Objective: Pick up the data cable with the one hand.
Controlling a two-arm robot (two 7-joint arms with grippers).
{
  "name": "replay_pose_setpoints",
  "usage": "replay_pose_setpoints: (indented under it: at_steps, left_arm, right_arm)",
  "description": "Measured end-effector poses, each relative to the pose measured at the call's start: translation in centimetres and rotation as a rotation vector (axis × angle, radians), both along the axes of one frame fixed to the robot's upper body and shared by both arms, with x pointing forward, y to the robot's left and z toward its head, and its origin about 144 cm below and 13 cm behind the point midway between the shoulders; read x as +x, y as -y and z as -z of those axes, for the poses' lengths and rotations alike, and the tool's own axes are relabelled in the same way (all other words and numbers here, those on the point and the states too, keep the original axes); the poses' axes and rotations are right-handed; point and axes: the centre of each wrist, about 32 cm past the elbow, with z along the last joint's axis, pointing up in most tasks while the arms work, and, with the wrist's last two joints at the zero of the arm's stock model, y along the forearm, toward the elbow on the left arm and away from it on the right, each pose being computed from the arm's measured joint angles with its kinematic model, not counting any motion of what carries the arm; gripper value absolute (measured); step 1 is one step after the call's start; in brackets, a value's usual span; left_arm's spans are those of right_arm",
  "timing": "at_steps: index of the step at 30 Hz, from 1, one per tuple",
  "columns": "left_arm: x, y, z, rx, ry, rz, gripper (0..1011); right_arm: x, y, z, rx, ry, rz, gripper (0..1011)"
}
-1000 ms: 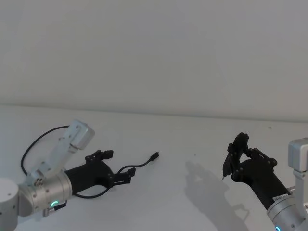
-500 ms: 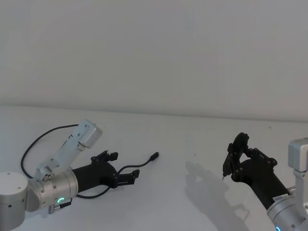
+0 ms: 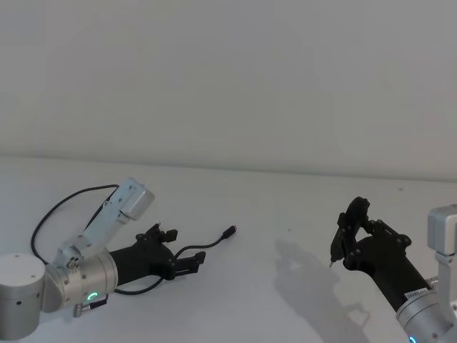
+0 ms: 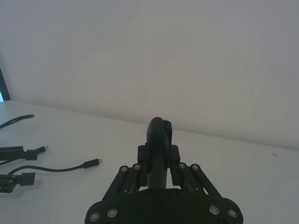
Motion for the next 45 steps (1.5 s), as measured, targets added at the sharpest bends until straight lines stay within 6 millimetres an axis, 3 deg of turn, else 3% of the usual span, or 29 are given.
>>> replay_pose_setpoints:
  at_steps: [27,45]
  left_arm:
    - [0.18,0.09,0.05,0.006,-0.009,-0.003,75]
    - [0.27,-0.14,0.11,-0.004,0.023,0.07,60]
  right_arm:
    - [0.0,0.0,0.0,0.0,0.0,0.0,274]
    - [0.25,0.03,0.01,-0.002,0.003,-0.009,275]
